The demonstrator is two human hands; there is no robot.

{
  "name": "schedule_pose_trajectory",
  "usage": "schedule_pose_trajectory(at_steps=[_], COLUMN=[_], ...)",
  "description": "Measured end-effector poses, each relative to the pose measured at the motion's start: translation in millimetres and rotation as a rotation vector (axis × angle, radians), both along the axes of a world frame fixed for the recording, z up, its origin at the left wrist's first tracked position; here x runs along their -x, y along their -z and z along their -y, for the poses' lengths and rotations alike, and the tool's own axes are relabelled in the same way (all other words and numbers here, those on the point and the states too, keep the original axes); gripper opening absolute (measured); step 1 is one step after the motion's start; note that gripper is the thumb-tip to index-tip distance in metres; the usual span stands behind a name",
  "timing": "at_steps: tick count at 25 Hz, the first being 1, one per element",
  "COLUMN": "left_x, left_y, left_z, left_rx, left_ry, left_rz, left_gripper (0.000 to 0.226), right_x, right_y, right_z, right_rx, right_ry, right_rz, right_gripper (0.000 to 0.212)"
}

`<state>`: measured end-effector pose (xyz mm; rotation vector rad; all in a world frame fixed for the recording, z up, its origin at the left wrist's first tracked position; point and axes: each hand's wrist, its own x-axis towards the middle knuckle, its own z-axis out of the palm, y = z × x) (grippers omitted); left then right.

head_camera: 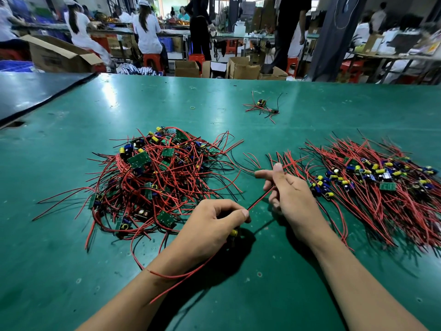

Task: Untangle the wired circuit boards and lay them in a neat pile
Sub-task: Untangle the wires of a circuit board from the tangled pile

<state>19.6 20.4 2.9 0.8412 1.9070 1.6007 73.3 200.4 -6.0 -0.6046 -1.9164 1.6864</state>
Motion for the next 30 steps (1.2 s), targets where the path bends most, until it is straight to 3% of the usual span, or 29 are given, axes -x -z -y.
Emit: schedule_pose_trajectory(at_steps=[2,5,9,10,14,19,23,30], left_x=[1,3,6,6,6,5,6,6], left_y=[1,2,3,3,3,3,3,3], left_z=[0,0,-1,-1,-1,-1,0,0], left_rx=[0.005,-0.019,-0.063,-0.071,-0.090,-0.049,-0.044,-0.040], left_ry=[-0.004,-0.031,-0.061,-0.056,-0.047,-0.031,-0.018,-0.012], left_rz=[0.007,0.049,0.031,0.028,0.009,0.036,0.060,0.059], left_gripper=[0.020,0.019,0.016,0.016,0.015,0.016,0.017,0.018], right_x=[-2,-5,-3,-3,-6,-2,-2,-6], right_y=[0,-1,-6,-5,-1,1,6,6], right_z=[-2,-2,6,11,30,5,-5,-9], right_rx=[0.055,-0.093,0.335,0.362,0.229,0.212,0.117,-0.342], right_ry=[-0.064,-0.098,-0.183,-0.248,-0.381,-0.039,0.036,0.061], right_rz=[-0.021,0.039,-0.059,-0.027,0.081,-0.039,-0.088,0.028], right_gripper=[0.046,0.043,0.047,0.049,0.033,0.009,0.015,0.028])
